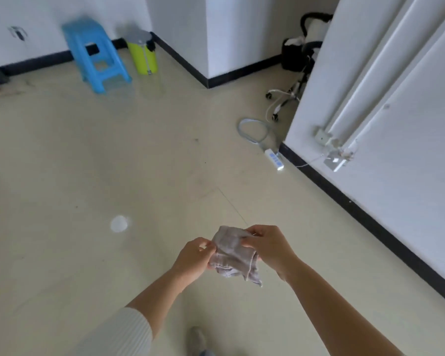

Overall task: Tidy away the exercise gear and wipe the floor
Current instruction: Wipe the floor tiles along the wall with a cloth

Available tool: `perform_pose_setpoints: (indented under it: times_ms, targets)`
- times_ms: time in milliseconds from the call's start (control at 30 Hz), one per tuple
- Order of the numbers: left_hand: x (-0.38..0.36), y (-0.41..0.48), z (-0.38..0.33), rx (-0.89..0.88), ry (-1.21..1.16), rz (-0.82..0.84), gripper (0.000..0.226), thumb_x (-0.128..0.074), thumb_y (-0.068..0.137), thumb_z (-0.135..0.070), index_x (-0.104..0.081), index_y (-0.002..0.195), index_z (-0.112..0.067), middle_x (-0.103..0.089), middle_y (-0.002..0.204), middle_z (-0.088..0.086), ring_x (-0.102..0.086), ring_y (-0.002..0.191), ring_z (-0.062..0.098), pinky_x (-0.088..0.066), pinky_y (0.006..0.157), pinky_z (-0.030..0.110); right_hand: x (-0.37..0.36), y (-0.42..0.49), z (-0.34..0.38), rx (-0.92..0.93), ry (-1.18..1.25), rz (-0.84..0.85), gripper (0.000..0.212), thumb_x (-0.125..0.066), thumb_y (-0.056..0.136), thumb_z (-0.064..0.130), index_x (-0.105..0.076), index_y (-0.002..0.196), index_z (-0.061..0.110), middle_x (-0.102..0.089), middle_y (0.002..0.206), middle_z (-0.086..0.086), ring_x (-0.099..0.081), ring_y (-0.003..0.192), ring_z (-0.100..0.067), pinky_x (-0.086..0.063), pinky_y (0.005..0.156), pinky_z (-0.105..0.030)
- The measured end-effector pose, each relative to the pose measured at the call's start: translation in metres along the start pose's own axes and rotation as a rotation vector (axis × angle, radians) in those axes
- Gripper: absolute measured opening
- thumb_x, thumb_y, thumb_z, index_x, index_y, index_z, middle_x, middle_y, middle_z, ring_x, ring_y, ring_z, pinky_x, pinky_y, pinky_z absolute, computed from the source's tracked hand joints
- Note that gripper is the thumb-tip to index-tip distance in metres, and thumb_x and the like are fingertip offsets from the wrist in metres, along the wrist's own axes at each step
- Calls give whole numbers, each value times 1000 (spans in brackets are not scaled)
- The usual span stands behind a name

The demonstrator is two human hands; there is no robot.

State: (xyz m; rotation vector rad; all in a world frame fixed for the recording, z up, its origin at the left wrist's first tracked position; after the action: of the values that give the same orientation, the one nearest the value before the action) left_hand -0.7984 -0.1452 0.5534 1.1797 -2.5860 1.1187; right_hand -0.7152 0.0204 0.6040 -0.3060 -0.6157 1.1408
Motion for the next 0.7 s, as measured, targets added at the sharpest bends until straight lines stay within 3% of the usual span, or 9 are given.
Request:
perform_pose_setpoints:
  times_ms: [133,267,367,500,700]
  targets:
    - [117,-22,-35,-7,-49,-133,18,-51,94,-26,-63,101,-13,-70,93,8,-71,76,19,-53,70,30,-50,20,129,135,-150,109,7,-66,78,7,-73,81,7,-63,66,-3,-55,59,-15,-45,59,-25]
    - [235,-24,-72,-53,-28,-273,21,-54,91,-30,-63,102,-14,-73,86,4,-72,76,17,-54,68,25,-99,47,249,278,-247,166,9,-65,77,7,-72,81,8,-62,67,-2,-56,63,-15,-45,59,-24]
    - [321,-18,-98,-61,-37,-444,24,-53,89,-27,-61,111,-19,-71,97,2,-68,87,17,-52,79,31,-128,67,334,391,-268,176,8,-64,77,7,-71,80,5,-61,68,-4,-54,65,-16,-42,61,-27]
    - [412,-2,-141,-112,55,-661,35,-49,92,-20,-52,127,-23,-61,120,3,-60,103,20,-45,83,26,-156,105,426,513,-297,157,12,-62,79,8,-73,84,9,-65,74,-6,-55,69,-16,-42,62,-26]
    - [518,94,-214,-227,278,-826,43,-48,93,-21,-43,137,-21,-47,138,4,-45,124,21,-38,102,32,-177,218,544,636,-351,128,16,-63,80,12,-74,92,13,-66,80,-1,-55,72,-10,-41,59,-19]
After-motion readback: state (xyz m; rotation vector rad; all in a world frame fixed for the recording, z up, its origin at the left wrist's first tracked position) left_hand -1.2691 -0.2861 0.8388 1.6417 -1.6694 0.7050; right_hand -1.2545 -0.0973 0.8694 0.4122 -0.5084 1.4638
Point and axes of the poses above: each hand's wrist, its own y-axis towards the middle knuckle, its own x-axis out of the back of the hand, z = x × y, the point moved 7 cm from there along y, towards the middle knuckle
